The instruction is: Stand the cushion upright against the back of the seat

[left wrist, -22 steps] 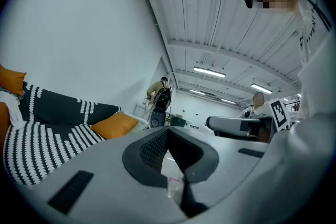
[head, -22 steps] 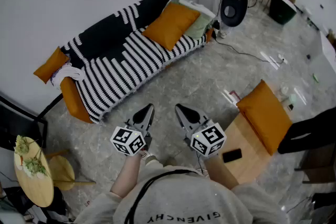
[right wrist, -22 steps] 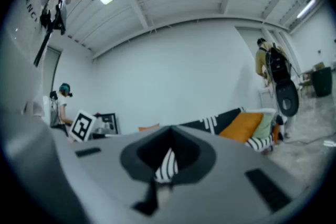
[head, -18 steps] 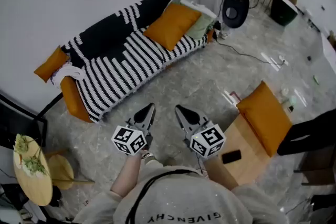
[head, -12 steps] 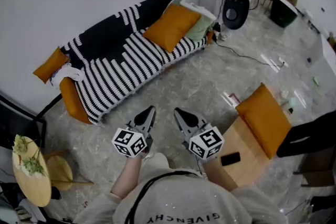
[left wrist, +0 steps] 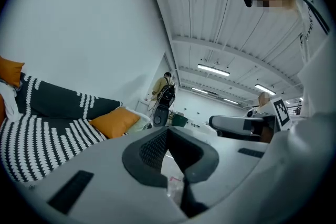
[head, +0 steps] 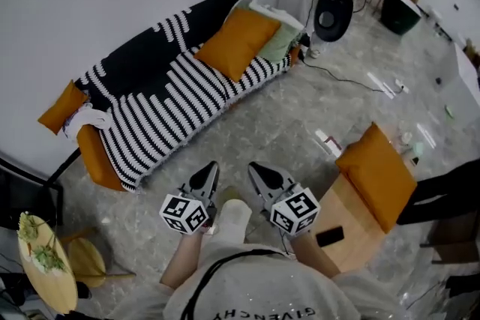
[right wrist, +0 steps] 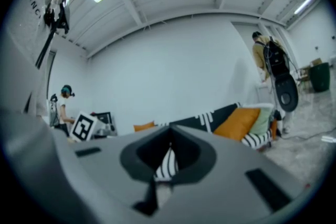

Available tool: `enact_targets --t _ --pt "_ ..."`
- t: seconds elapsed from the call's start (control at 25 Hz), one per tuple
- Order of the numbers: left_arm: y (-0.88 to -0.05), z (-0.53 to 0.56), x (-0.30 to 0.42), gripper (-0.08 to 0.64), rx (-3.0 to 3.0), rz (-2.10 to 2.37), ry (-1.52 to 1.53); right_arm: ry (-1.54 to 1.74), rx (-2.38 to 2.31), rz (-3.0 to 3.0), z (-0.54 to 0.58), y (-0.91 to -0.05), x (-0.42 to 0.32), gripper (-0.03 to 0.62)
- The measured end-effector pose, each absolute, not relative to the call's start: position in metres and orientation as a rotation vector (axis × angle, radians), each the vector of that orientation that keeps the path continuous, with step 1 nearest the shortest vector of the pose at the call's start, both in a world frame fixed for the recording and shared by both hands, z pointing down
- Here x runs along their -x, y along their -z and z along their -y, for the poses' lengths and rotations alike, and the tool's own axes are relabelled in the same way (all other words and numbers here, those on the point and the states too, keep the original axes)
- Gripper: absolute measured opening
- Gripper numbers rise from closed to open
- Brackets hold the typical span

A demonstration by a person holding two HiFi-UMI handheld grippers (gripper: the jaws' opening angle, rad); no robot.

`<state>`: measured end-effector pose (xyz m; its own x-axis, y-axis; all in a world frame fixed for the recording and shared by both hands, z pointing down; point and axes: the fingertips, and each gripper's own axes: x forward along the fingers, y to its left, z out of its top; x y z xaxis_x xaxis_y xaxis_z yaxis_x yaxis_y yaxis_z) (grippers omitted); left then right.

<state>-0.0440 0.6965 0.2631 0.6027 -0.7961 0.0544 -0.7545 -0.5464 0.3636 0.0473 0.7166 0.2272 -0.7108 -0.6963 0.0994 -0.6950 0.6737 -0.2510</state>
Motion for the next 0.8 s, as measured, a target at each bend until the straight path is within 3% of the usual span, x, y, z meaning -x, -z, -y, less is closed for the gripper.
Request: enact_targets --t 0.8 --pt "-0.274 -0.448 0.065 0.025 -2.529 1.124 0.147 0.496 1.279 -2.853 -0.479 -0.246 -0.02 0.018"
